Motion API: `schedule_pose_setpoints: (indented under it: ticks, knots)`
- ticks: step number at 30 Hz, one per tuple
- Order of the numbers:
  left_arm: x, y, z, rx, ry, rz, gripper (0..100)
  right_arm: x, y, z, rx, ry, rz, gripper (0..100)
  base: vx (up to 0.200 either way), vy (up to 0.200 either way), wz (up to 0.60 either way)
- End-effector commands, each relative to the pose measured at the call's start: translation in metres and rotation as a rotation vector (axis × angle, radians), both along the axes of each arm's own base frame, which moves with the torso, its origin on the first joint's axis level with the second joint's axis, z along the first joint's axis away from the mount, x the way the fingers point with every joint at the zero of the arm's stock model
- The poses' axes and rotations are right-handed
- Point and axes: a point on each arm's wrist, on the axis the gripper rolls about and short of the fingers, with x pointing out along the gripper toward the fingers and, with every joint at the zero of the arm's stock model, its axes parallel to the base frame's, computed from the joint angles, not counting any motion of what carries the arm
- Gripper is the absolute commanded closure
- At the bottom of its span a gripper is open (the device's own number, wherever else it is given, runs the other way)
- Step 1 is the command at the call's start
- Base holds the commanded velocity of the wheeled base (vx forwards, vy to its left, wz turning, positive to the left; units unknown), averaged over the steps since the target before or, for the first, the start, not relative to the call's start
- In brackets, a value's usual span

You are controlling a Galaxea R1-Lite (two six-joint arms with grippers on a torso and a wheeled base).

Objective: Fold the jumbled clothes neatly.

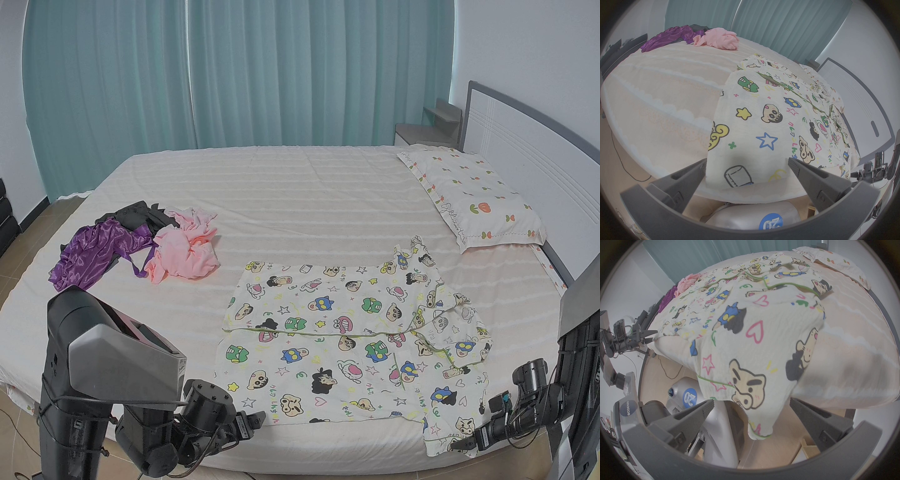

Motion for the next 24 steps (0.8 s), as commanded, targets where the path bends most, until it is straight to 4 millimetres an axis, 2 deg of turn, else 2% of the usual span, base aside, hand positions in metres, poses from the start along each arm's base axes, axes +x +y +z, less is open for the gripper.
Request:
schedule_pose_setpoints:
  ticks: [1, 5, 6, 20, 24]
  knots:
    - [0.0012, -0.0008, -0.0004, -0.003, -0.003, 0.0, 0, -0.0078, 0.0026, -0.0039, -0.026, 0.059, 0.007, 0, 0.0, 0.0, 0.0]
    - [0.0026, -0.0017, -0.0001, -0.006, -0.008, 0.0, 0, -0.0078, 0.0086, -0.0043, -0.045, 0.06, 0.032, 0, 0.0, 0.0, 0.0]
    - [0.0029, -0.002, 0.0, -0.007, -0.009, 0.0, 0, -0.0075, 0.0088, -0.0044, -0.047, 0.058, 0.031, 100, 0.0, 0.0, 0.0]
    - [-0.0001, 0.0001, -0.0006, 0.007, 0.0, -0.006, 0, -0.0075, 0.0056, -0.0062, -0.095, 0.064, 0.002, 100, 0.0, 0.0, 0.0]
    - [-0.0062, 0.0052, 0.0023, 0.019, 0.014, -0.014, 0, -0.0068, 0.0012, -0.0049, -0.091, 0.056, -0.024, 100, 0.0, 0.0, 0.0]
